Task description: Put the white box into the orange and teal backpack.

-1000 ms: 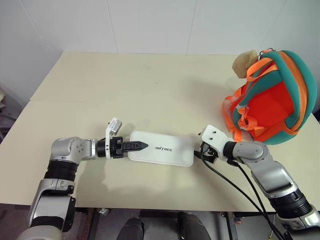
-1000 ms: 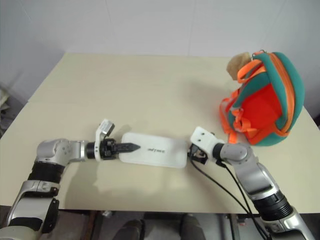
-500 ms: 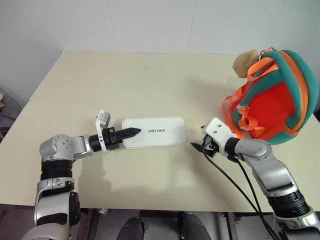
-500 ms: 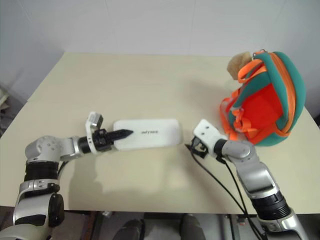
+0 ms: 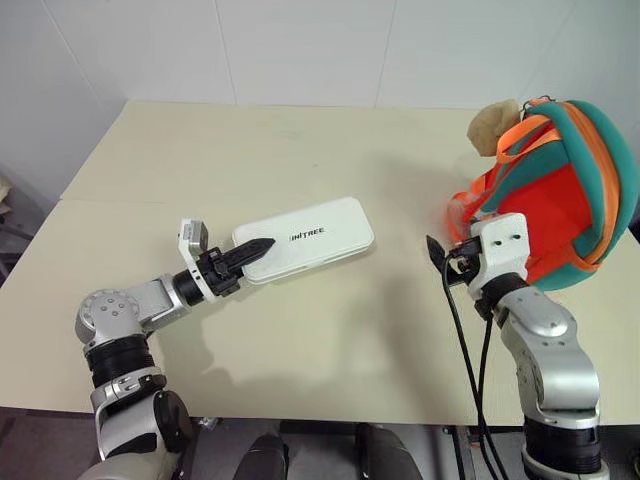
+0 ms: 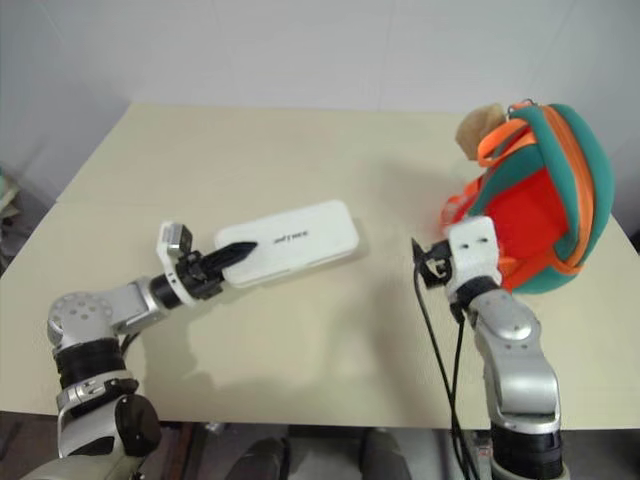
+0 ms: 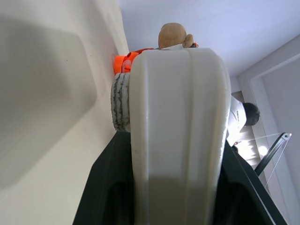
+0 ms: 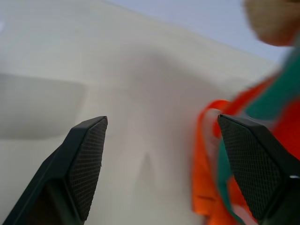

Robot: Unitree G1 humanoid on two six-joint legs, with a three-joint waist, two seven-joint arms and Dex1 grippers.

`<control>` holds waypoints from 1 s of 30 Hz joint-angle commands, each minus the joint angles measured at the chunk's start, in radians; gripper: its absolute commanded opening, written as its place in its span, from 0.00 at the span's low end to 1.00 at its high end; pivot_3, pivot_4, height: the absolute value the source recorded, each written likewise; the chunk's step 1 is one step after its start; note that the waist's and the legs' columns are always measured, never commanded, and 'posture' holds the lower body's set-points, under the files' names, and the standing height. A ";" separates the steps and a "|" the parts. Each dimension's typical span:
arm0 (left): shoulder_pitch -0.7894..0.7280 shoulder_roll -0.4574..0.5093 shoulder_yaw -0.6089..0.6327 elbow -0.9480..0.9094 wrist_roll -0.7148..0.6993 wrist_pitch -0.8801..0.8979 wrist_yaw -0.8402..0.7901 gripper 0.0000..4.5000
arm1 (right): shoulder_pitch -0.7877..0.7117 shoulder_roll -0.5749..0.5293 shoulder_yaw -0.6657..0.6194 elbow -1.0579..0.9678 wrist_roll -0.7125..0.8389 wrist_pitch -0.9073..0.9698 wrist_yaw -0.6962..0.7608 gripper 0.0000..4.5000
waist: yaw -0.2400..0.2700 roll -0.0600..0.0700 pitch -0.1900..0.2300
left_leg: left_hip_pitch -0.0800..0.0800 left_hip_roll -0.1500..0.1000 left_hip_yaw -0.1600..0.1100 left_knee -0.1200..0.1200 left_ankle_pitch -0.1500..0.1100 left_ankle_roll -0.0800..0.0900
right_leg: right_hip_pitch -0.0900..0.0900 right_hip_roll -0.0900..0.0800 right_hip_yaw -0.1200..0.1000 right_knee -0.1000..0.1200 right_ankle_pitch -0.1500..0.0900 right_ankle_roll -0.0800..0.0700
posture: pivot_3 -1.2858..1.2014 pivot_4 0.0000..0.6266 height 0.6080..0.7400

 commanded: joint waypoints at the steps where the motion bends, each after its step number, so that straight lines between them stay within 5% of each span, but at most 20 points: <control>1: -0.001 -0.004 0.027 -0.046 -0.053 0.035 0.030 0.29 | -0.010 0.063 -0.050 -0.071 -0.038 -0.018 -0.138 1.00 | 0.000 0.000 0.000 | 0.000 0.000 0.000 0.000 0.000 0.000 | 0.000 0.000 0.000 0.001 0.000 0.000 | 0.52 0.24 1.00; 7: -0.002 0.001 0.023 -0.059 -0.065 0.062 0.049 0.29 | -0.048 0.087 -0.068 -0.006 -0.051 -0.051 -0.206 1.00 | 0.000 0.000 0.000 | 0.001 0.000 0.000 0.000 0.001 -0.002 | 0.000 0.000 0.000 0.001 0.000 0.000 | 0.52 0.24 1.00; 30: 0.030 0.003 0.054 -0.110 -0.126 0.087 0.105 0.29 | -0.448 -0.014 -0.076 0.738 -0.019 -0.484 -0.207 1.00 | -0.025 0.000 0.000 | 0.001 0.000 0.002 -0.006 0.004 -0.007 | -0.001 0.000 0.001 -0.002 0.000 0.000 | 0.52 0.24 1.00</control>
